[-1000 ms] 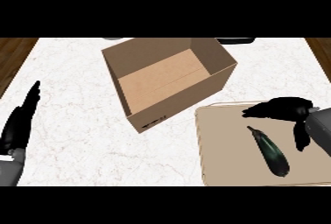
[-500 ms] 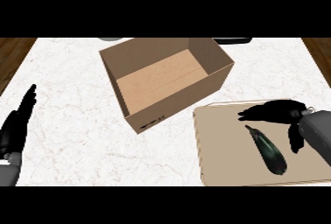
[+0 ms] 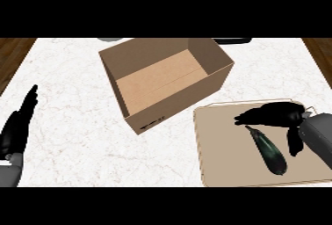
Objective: Pick the eggplant from the tray and place it in the cardboard box
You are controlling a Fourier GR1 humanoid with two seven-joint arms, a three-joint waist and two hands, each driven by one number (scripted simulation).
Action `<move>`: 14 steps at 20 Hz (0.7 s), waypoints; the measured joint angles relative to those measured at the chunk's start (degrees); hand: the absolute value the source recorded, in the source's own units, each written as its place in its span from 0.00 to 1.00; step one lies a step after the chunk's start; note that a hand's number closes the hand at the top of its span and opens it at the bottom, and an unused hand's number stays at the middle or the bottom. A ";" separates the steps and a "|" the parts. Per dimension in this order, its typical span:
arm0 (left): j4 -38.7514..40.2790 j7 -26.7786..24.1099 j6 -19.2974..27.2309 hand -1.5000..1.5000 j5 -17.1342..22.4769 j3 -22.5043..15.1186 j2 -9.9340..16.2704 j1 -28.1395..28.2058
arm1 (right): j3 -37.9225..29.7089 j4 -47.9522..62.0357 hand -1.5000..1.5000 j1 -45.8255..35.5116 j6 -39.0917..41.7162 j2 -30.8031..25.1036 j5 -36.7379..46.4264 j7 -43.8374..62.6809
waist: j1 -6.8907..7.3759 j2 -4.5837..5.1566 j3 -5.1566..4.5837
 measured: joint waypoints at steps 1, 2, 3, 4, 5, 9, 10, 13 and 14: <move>0.00 0.01 -0.03 0.50 -0.16 0.11 -0.10 0.09 | 0.23 -1.24 0.00 0.73 0.11 -0.30 -0.06 0.51 | -0.07 -0.02 -0.01; -0.63 0.01 -0.49 0.50 0.09 0.42 0.03 0.63 | 0.35 -2.16 0.00 1.13 0.35 -0.57 0.00 1.09 | -0.04 -0.03 0.00; -0.41 -0.41 -0.30 0.50 -0.16 0.57 -0.30 0.71 | 0.57 -3.67 0.00 1.84 0.56 -1.00 0.25 1.93 | -0.12 -0.04 0.00; 0.09 -0.35 -0.32 0.50 -0.39 0.73 -0.40 0.30 | 0.86 -5.29 0.00 2.51 0.88 -1.81 0.53 2.62 | -0.24 -0.04 0.00; -0.50 0.28 -0.48 0.50 -0.54 0.79 -0.40 0.34 | 0.91 -6.51 0.00 2.74 1.49 -2.23 0.74 3.46 | -0.23 -0.04 0.00; -0.32 -0.88 -1.26 0.50 -0.60 1.66 -0.91 1.06 | 1.19 -9.78 0.00 5.34 2.52 -2.49 2.30 7.42 | -0.22 -0.11 -0.10; -0.40 -0.89 -1.36 0.50 -0.80 1.69 -1.03 1.08 | 1.19 -9.75 0.00 5.60 2.88 -2.02 2.70 8.31 | -0.21 -0.25 -0.28; -0.91 -1.19 -1.31 0.50 -1.47 1.73 -1.83 1.76 | 0.54 -9.97 1.00 6.08 3.86 -1.38 3.35 9.47 | -0.16 -0.49 -0.55; -0.71 -1.25 -1.64 0.50 -1.50 2.11 -1.60 1.52 | -0.26 -10.06 1.00 6.46 3.32 -0.84 3.40 10.22 | -0.15 -0.64 -0.68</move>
